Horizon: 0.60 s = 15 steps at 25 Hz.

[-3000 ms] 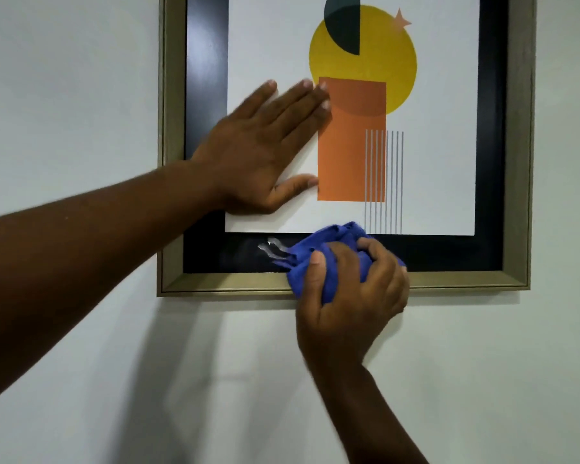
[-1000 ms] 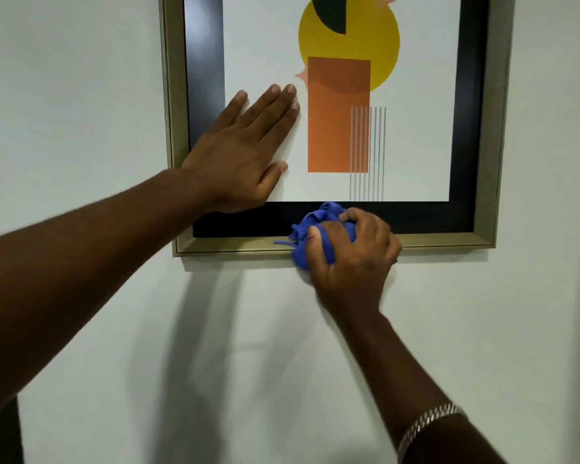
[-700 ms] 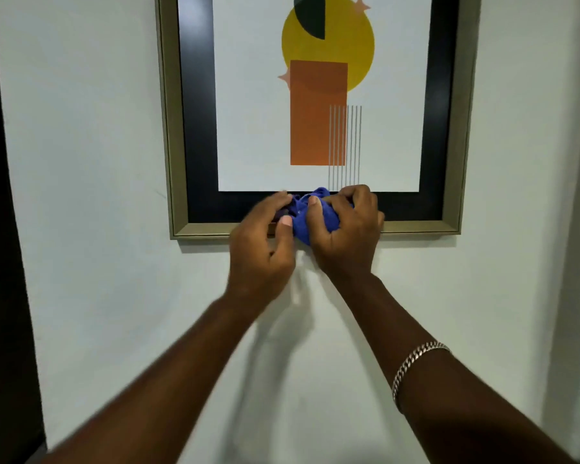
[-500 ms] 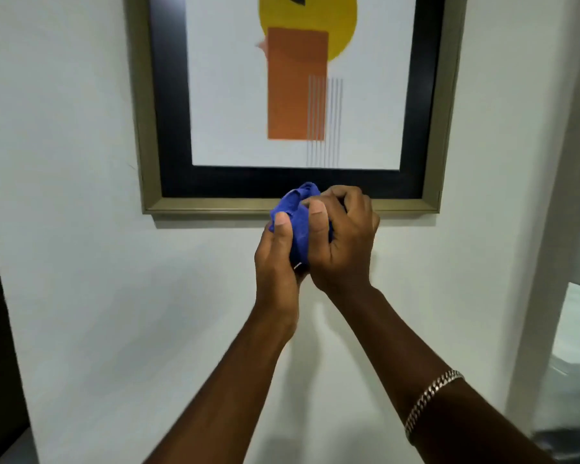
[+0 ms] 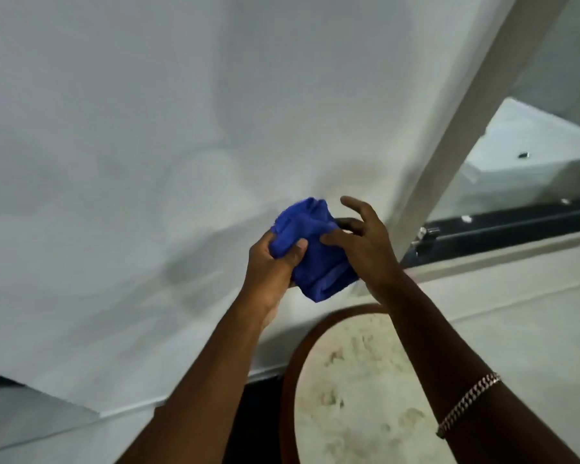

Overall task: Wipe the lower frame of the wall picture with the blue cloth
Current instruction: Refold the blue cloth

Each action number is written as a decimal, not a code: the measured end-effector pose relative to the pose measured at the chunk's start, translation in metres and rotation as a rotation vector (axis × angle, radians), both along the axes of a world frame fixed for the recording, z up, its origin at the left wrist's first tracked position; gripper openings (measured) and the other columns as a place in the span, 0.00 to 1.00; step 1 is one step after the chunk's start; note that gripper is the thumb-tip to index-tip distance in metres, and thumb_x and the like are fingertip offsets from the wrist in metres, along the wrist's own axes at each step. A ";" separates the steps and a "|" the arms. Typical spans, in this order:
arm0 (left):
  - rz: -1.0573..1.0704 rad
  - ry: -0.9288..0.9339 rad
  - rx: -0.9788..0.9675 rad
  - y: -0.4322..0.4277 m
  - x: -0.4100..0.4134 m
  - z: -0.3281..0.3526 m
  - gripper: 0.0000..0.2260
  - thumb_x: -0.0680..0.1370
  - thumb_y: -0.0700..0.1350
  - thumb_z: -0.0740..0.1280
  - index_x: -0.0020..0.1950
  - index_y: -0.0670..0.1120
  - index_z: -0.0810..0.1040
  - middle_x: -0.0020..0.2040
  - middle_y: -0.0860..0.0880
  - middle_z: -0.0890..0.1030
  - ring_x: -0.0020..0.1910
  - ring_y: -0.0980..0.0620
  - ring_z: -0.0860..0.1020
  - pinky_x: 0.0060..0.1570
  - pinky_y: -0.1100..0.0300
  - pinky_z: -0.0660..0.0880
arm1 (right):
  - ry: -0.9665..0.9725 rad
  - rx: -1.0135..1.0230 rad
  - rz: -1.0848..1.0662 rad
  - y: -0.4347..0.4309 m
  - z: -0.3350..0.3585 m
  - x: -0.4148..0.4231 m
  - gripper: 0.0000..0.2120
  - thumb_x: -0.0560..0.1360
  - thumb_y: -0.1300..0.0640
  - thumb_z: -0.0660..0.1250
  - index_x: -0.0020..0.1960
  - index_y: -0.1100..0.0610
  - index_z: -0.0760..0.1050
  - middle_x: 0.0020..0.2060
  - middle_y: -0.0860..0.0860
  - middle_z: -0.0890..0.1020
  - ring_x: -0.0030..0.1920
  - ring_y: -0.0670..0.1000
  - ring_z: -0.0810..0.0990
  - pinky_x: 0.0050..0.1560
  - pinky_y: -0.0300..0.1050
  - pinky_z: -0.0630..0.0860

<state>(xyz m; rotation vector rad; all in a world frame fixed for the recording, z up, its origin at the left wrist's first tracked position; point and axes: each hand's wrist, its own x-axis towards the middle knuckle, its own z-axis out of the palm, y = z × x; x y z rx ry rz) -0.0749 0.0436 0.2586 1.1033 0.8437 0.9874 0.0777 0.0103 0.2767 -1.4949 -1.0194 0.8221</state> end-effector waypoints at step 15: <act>-0.181 0.697 -0.299 -0.041 0.069 -0.328 0.24 0.75 0.30 0.59 0.71 0.43 0.67 0.67 0.39 0.75 0.64 0.40 0.76 0.66 0.42 0.74 | -0.177 -0.602 -0.122 -0.037 -0.379 0.066 0.21 0.74 0.63 0.68 0.66 0.57 0.71 0.60 0.60 0.80 0.61 0.60 0.78 0.59 0.48 0.74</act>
